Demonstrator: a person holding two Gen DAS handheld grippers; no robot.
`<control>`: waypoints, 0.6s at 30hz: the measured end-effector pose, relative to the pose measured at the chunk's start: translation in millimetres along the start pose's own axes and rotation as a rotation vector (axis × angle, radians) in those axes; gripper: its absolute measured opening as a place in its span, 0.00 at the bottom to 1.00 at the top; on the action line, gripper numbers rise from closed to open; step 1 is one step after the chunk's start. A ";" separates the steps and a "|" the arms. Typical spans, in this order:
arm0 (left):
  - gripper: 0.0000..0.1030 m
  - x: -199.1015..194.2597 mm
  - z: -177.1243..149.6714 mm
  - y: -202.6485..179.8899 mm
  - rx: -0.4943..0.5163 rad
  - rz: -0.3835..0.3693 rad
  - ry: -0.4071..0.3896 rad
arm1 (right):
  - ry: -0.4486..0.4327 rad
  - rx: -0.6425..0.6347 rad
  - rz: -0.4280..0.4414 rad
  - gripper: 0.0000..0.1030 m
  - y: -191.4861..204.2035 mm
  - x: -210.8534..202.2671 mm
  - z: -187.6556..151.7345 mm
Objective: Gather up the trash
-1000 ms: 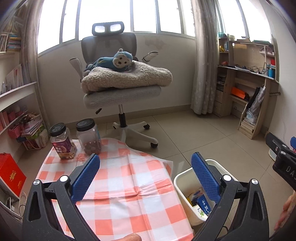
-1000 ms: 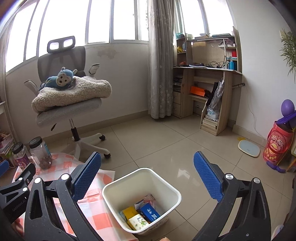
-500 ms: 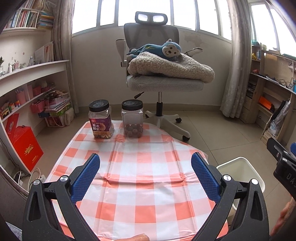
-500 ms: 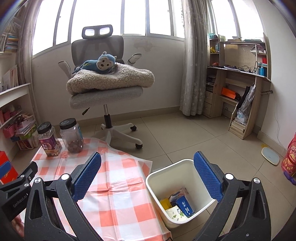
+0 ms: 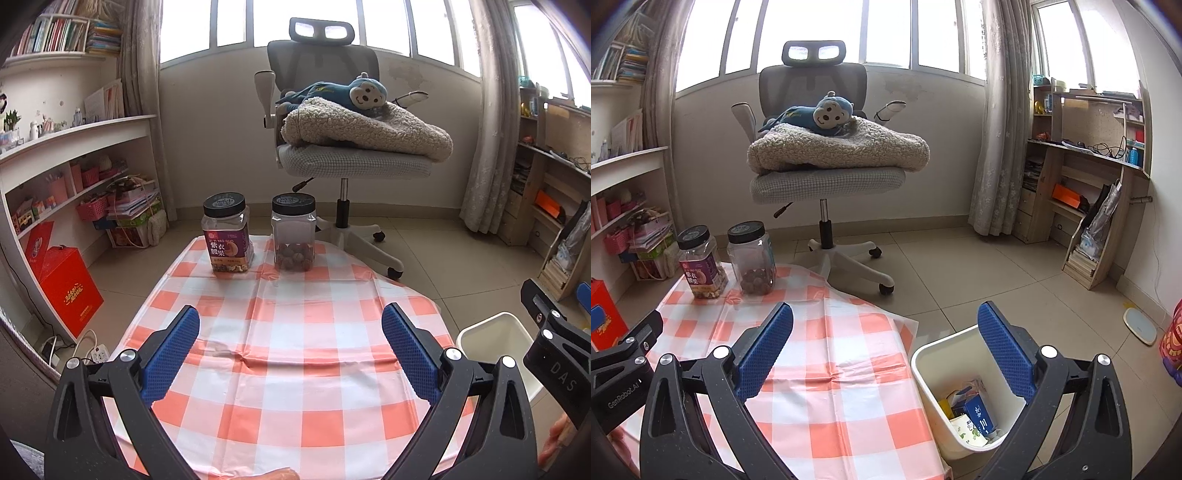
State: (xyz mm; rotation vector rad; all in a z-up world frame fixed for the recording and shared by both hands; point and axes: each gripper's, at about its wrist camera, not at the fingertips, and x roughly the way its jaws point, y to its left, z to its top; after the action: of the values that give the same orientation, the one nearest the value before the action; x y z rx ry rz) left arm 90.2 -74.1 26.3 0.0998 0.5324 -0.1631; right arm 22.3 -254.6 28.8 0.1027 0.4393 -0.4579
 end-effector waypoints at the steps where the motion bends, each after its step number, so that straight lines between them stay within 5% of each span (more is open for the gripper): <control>1: 0.93 -0.3 0.1 0.8 0.000 0.000 -0.001 | -0.002 -0.002 0.003 0.93 1.4 -0.6 0.2; 18: 0.93 0.4 1.3 5.3 -0.026 -0.022 0.017 | 0.001 -0.026 0.007 0.93 7.3 1.1 0.2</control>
State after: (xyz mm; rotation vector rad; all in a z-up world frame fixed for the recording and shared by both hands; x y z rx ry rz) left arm 92.1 -69.2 27.6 0.0700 0.5528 -0.1763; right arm 26.5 -248.6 28.5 0.0794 0.4453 -0.4456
